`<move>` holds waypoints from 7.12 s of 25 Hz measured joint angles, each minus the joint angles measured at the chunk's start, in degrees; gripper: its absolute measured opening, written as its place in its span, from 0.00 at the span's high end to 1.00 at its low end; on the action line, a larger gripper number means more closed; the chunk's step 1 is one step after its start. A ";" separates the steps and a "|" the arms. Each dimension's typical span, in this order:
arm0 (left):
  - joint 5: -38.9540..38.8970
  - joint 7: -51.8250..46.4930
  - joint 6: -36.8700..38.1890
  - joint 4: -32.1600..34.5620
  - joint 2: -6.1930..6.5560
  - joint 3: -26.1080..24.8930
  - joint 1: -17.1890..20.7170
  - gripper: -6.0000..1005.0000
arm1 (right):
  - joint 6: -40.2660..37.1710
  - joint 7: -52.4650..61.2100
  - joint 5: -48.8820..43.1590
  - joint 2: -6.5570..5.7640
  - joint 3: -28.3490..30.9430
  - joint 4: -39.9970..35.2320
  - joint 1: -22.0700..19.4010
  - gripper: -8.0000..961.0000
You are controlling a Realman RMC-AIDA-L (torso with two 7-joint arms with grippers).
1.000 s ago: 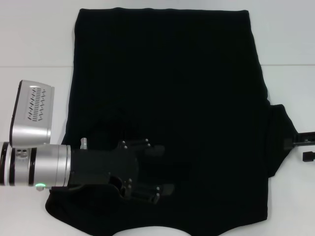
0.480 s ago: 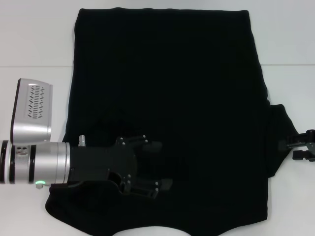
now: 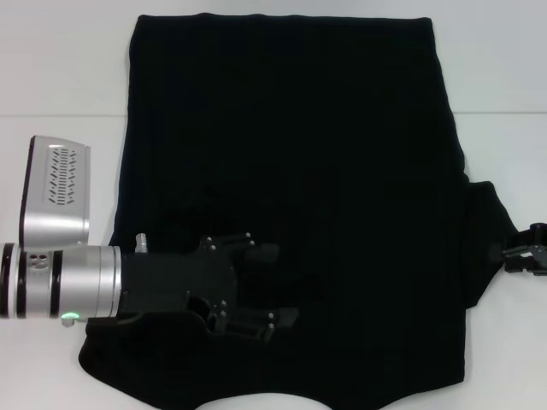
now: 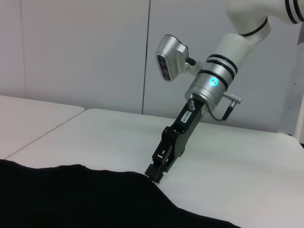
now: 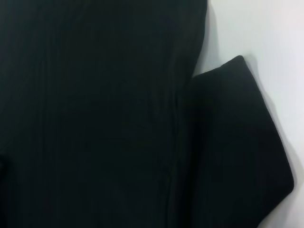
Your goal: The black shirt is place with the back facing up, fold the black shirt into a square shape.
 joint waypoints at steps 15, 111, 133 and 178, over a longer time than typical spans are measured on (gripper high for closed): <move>0.00 -0.06 -0.12 0.16 0.18 -0.18 -0.18 0.08 | 4.80 0.05 0.00 1.65 -2.89 1.01 0.99 0.57; -2.45 -5.52 1.37 0.08 0.10 -3.08 0.71 0.10 | -5.75 -5.14 -2.71 4.53 -15.98 -9.83 11.55 0.94; -2.46 -5.52 0.81 -0.09 0.26 -3.08 0.20 0.11 | -6.15 -3.96 -4.39 5.20 -14.65 -13.31 10.92 0.38; -2.46 -5.52 0.77 0.18 0.72 -3.08 -0.55 0.12 | 4.95 -0.81 -5.14 3.97 -8.14 -5.48 6.73 0.65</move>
